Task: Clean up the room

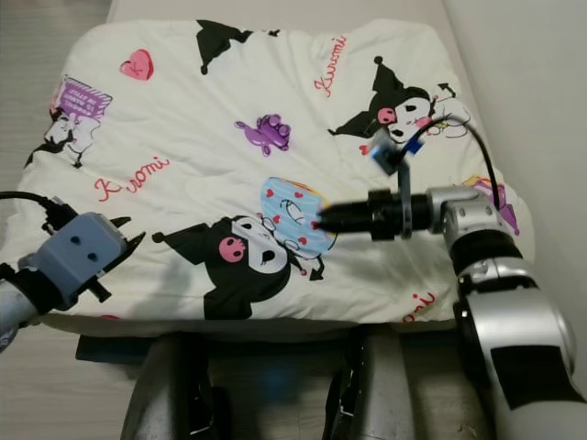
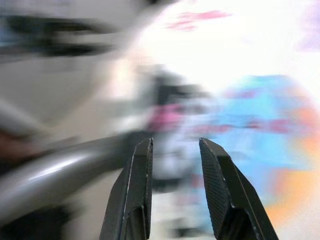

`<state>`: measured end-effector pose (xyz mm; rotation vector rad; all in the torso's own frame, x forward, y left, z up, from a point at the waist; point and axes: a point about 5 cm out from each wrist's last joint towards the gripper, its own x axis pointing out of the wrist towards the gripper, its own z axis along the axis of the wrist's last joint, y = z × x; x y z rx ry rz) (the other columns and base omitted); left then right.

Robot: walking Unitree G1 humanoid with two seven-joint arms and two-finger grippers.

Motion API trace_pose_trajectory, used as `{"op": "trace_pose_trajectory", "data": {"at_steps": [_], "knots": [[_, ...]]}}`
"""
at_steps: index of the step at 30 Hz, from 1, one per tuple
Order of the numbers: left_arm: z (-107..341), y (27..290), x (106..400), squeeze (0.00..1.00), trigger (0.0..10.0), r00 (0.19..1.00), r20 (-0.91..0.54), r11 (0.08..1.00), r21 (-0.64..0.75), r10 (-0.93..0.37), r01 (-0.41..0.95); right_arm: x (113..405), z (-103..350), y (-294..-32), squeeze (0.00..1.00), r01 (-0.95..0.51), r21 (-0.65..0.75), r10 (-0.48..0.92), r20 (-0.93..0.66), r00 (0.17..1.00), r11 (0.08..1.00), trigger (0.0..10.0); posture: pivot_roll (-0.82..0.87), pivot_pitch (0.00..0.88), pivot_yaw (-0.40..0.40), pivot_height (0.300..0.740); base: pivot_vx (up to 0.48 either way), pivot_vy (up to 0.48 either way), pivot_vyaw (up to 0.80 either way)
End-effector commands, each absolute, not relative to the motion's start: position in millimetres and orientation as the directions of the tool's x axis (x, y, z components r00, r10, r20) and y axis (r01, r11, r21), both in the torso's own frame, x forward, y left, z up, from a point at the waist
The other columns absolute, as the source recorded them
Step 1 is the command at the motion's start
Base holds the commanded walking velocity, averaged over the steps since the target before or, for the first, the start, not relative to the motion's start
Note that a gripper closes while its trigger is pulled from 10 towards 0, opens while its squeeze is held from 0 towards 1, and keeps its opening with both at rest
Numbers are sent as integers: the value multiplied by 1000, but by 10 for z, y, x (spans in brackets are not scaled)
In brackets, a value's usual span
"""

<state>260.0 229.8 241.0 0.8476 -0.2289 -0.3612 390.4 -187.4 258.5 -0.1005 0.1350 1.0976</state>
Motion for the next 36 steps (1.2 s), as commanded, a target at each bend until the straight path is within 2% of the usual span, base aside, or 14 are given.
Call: {"op": "trace_pose_trajectory", "data": {"at_steps": [1, 2, 3, 5, 8, 10, 13, 17, 18, 19, 23, 27, 33, 36], "knots": [[2302, 2315, 2601, 0, 10000, 923, 18, 593, 771, -384, 232, 3935, 2202, -1956, 0, -776, 7, 757, -231, 612, 630, 10000, 88, 493, -26, 564, 0, 0, 0], [2302, 2315, 2601, 0, 10000, 923, 18, 593, 771, -384, 232, 3935, 2202, -1956, 0, -776, 7, 757, -231, 612, 630, 10000, 88, 493, -26, 564, 0, 0, 0], [2289, 2312, 2618, 0, 10000, 925, 11, 584, 778, -379, 230, 3979, 1984, -2045, 0, -582, -11, 563, -240, 791, 813, 10000, 96, 496, -25, 564, 0, 0, 0], [2286, 2311, 2627, 0, 10000, 927, 8, 582, 780, -376, 229, 3964, 1843, -2162, 0, -447, 9, 433, -259, 863, 895, 10000, 98, 495, -21, 564, 0, 0, 0], [2284, 2314, 2630, 0, 10000, 928, 7, 581, 781, -374, 228, 3954, 1796, -2211, 0, -398, 4, 384, -273, 882, 917, 10000, 98, 495, -21, 564, 0, 0, 0], [2276, 2328, 2626, 0, 10000, 929, 2, 578, 784, -370, 228, 3902, 1682, -2440, 0, -216, -26, 197, -317, 928, 976, 10000, 96, 493, -22, 564, 0, 0, 0], [2277, 2341, 2623, 0, 10000, 930, 2, 575, 786, -368, 226, 3842, 1640, -2664, 0, -64, -40, 47, -323, 945, 997, 10000, 99, 491, -21, 564, 0, 0, 0], [2283, 2349, 2623, 0, 10000, 930, 3, 573, 788, -367, 224, 3816, 1652, -2775, 0, 9, -46, -23, -304, 953, 999, 10000, 99, 488, -21, 564, 0, 0, 0], [2289, 2358, 2622, 0, 10000, 931, 3, 571, 791, -365, 221, 3787, 1690, -2903, 0, 93, -29, -97, -276, 956, 995, 10000, 99, 486, -22, 564, 0, 0, 0], [2297, 2373, 2617, 0, 10000, 931, 2, 566, 795, -364, 219, 3726, 1777, -3128, 0, 233, 14, -223, -234, 946, 972, 10000, 100, 486, -23, 564, 0, 0, 0], [2290, 2385, 2609, 0, 10000, 932, -3, 559, 799, -362, 220, 3676, 1826, -3269, 0, 320, 30, -307, -219, 926, 947, 10000, 100, 485, -25, 564, 0, 0, 0], [2242, 2407, 2566, 0, 10000, 930, -31, 537, 809, -366, 238, 3530, 1935, -3587, 0, 475, 24, -462, -195, 865, 879, 10000, 101, 480, -26, 564, 0, 0, 0], [2257, 2442, 2557, 0, 10000, 934, -33, 534, 813, -357, 233, 3502, 2111, -3702, 0, 509, -107, -520, -142, 842, 854, 10000, 101, 480, -24, 564, 0, 0, 0], [2309, 2457, 2585, 0, 10000, 938, -1, 553, 808, -347, 205, 3618, 2328, -3583, 0, 439, -105, -445, -42, 894, 892, 10000, 100, 482, -22, 564, 0, 0, 0]]}}
